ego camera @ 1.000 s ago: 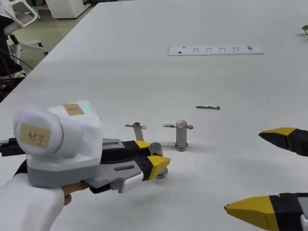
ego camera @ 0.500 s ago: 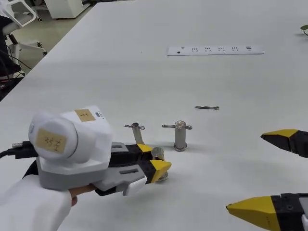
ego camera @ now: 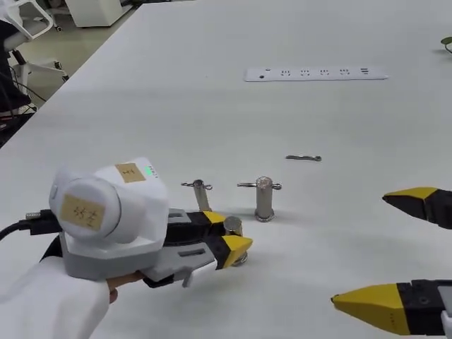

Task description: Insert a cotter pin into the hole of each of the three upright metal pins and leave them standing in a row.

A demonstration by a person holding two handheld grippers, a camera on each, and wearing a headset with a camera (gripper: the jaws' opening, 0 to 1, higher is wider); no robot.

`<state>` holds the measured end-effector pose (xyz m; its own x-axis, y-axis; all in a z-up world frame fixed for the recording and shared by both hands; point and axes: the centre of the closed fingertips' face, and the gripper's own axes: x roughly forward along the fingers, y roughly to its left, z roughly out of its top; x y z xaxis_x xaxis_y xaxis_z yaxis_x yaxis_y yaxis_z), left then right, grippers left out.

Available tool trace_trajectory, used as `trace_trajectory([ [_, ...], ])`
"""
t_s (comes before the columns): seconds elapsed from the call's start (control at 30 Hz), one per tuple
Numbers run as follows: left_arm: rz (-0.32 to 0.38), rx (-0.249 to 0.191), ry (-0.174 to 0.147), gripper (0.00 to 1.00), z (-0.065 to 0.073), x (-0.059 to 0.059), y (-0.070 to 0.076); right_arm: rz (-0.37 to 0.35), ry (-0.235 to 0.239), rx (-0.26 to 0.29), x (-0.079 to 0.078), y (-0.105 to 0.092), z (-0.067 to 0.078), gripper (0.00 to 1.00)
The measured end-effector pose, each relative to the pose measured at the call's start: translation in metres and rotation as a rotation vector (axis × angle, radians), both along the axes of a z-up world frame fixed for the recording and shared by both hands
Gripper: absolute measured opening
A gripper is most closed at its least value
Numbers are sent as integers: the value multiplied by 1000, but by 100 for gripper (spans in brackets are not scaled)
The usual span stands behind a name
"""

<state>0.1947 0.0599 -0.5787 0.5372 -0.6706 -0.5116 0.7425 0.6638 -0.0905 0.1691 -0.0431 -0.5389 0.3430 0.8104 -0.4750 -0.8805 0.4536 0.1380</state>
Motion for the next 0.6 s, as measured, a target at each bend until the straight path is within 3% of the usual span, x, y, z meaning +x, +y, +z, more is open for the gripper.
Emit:
trace_trajectory([
  [0.4, 7, -7, 9, 11, 2, -4, 0, 4, -8, -9, 0, 0, 1, 86],
  [0.47, 16, -28, 19, 12, 4, -3, 0, 4, -9, -4, -1, 0, 2, 86],
  [0.5, 25, -37, 39, 16, 5, -4, 0, 4, -9, -5, 0, 0, 2, 86],
  [0.6, 32, -66, 48, 36, 10, -6, 1, 3, -10, -10, -1, -1, 1, 85],
])
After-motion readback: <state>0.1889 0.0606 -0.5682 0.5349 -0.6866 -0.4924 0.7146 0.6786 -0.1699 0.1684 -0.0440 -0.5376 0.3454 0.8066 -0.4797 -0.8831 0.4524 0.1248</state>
